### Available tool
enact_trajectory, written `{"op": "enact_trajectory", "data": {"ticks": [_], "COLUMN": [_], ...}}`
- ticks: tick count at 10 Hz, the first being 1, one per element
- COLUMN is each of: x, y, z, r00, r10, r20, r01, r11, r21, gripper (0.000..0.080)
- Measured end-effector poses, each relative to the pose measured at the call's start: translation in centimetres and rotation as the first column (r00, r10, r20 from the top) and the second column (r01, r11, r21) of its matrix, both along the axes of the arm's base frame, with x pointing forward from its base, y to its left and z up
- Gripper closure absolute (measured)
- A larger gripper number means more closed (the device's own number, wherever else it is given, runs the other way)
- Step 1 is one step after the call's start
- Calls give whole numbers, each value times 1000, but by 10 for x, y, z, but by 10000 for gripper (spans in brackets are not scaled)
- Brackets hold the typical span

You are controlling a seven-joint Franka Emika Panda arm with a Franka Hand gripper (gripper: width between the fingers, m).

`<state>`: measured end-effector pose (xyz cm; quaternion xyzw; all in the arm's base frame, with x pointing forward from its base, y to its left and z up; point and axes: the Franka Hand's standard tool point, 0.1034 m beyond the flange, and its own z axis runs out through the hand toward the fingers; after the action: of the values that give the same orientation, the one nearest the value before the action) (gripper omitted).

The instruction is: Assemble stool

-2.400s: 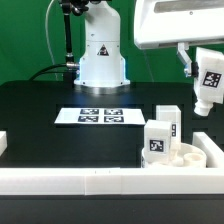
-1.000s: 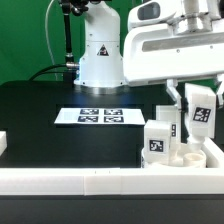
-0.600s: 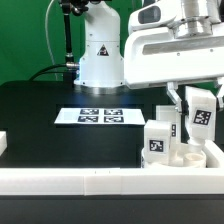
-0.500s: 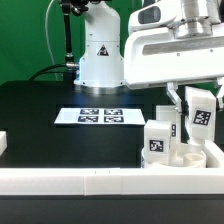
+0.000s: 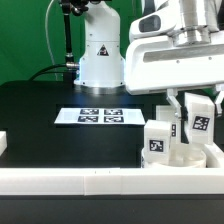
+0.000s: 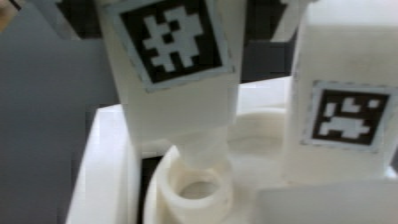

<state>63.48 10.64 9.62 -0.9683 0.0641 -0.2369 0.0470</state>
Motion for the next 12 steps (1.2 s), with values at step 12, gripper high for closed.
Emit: {"op": "enact_trajectory", "data": {"ticks": [12], "x": [-6], "y": [-1], "z": [-7], "r00": [1000], "r10": [12], "r20": [7], "r01": [-12], "r11": [1000], "r21": [-10], "gripper": [476]}}
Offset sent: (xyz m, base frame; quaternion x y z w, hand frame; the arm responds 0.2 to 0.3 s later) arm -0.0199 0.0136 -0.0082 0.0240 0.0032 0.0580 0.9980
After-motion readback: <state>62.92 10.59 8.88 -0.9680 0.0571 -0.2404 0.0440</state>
